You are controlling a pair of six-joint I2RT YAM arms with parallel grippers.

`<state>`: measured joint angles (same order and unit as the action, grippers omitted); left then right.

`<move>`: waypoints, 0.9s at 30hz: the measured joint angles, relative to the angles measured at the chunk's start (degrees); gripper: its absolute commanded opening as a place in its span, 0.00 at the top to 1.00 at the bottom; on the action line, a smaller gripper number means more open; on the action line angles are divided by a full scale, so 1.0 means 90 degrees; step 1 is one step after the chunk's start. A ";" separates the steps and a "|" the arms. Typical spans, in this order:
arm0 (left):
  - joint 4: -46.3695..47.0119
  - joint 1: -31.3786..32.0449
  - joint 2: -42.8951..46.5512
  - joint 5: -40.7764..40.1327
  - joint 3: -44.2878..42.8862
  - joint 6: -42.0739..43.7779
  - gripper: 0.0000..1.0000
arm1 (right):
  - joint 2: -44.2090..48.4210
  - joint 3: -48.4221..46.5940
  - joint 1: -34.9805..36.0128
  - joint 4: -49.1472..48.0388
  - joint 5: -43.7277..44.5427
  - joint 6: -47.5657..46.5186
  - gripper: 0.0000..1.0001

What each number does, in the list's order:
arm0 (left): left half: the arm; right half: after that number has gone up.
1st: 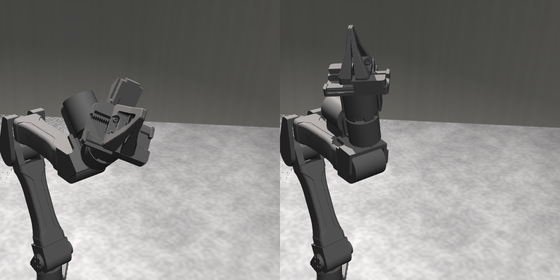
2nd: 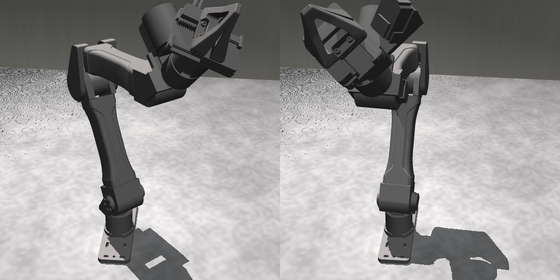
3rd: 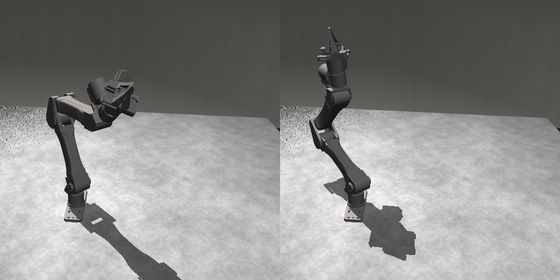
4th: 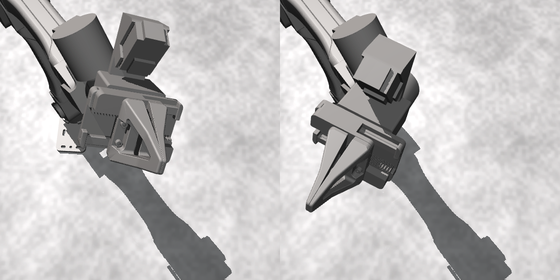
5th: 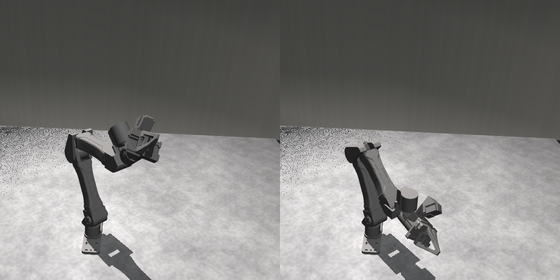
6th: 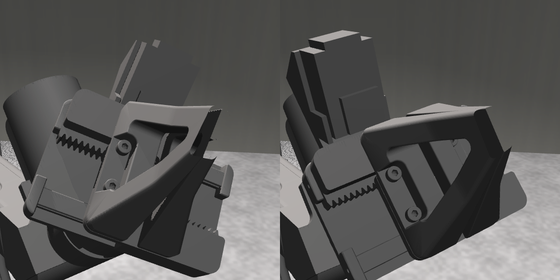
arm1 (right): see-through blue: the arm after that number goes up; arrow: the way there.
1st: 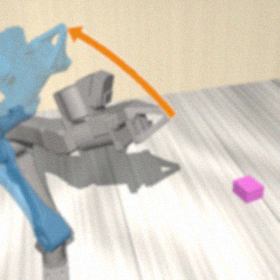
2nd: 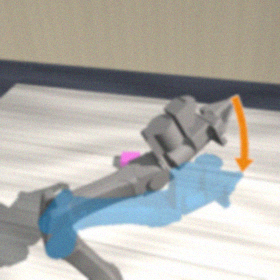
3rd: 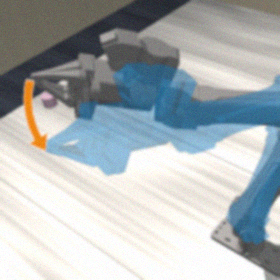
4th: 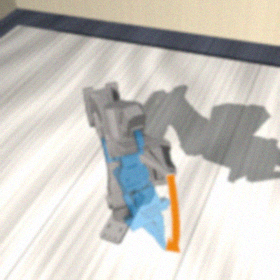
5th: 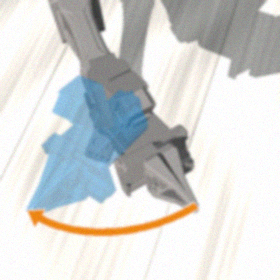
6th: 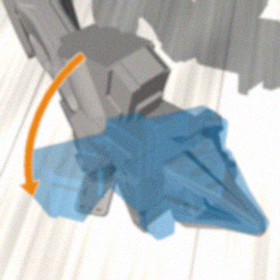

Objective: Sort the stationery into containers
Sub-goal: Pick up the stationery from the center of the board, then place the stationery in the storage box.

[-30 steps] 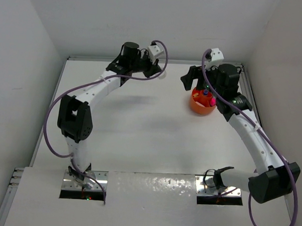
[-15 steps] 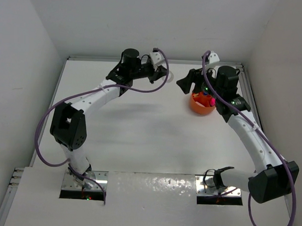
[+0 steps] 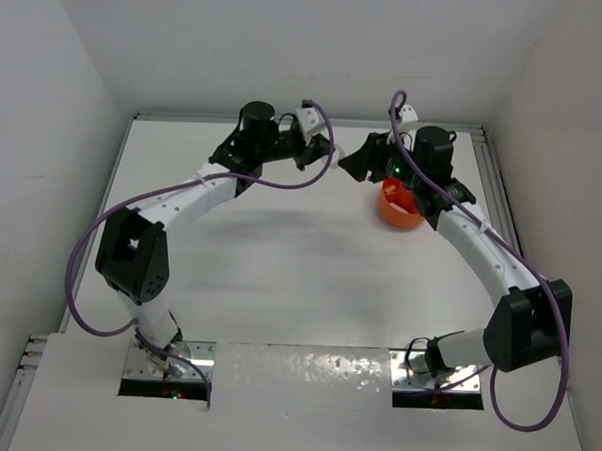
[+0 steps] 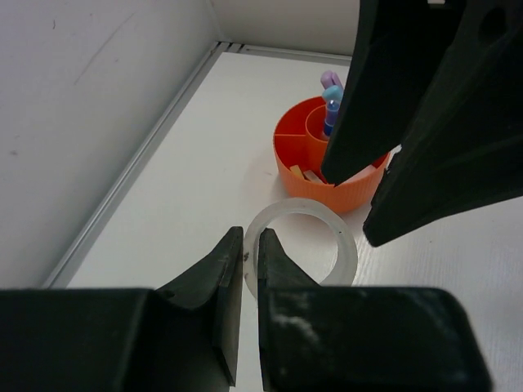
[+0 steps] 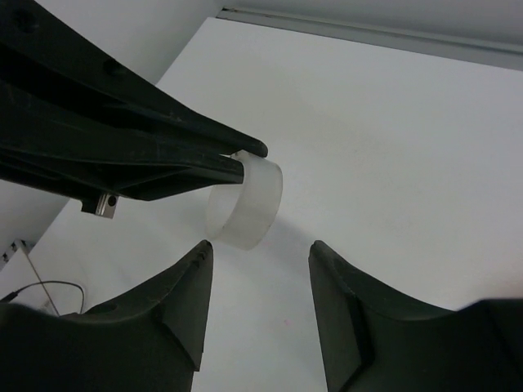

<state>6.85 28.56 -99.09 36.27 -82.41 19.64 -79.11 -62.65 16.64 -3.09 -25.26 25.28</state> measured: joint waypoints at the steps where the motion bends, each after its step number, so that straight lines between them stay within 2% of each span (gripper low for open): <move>1: 0.0029 0.0000 0.0000 0.0000 0.0005 -0.0002 1.00 | -0.0066 -0.0015 0.0000 -0.0036 -0.0032 0.0032 0.48; 7: 0.0126 -0.0005 0.0000 -0.0005 0.0005 -0.0053 1.00 | -0.0333 -0.0177 0.0000 -0.0126 -0.0143 0.0141 0.47; 12: 0.0172 -0.0005 0.0000 0.0024 0.0005 -0.0124 1.00 | -0.0588 -0.0316 0.0000 -0.0362 -0.0338 0.0345 0.54; 13: 0.0185 -0.0005 0.0000 0.0022 0.0005 -0.0141 1.00 | -0.0627 -0.0316 0.0000 -0.0415 -0.0379 0.0398 0.59; 15: 0.0206 -0.0012 -0.0002 0.0012 0.0005 -0.0194 1.00 | -0.0680 -0.0316 0.0005 -0.0520 -0.0449 0.0505 0.62; 18: 0.0257 -0.0017 -0.0005 0.0007 0.0005 -0.0255 1.00 | -0.0697 -0.0318 0.0012 -0.0607 -0.0495 0.0629 0.74; 19: 0.0287 -0.0019 -0.0005 0.0007 0.0005 -0.0277 1.00 | -0.0697 -0.0323 0.0012 -0.0617 -0.0495 0.0668 0.83; 22: 0.0364 -0.0024 -0.0005 -0.0029 0.0005 -0.0316 1.00 | -0.0733 -0.0359 -0.0029 -0.0658 -0.0461 0.0792 0.98; 25: 0.0403 -0.0029 -0.0005 -0.0058 0.0029 -0.0389 1.00 | -0.0746 -0.0379 -0.0032 -0.0653 -0.0444 0.0816 1.00; 26: 0.0413 -0.0032 -0.0005 -0.0061 0.0044 -0.0408 0.91 | -0.0750 -0.0381 -0.0032 -0.0644 -0.0442 0.0804 1.00; 27: 0.0418 -0.0036 -0.0005 -0.0068 0.0051 -0.0425 0.58 | -0.0755 -0.0384 -0.0032 -0.0634 -0.0440 0.0760 1.00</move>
<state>10.61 28.23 -99.13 35.66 -81.95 15.81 -85.91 -66.11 16.36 -8.80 -29.21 32.12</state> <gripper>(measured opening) 0.079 0.208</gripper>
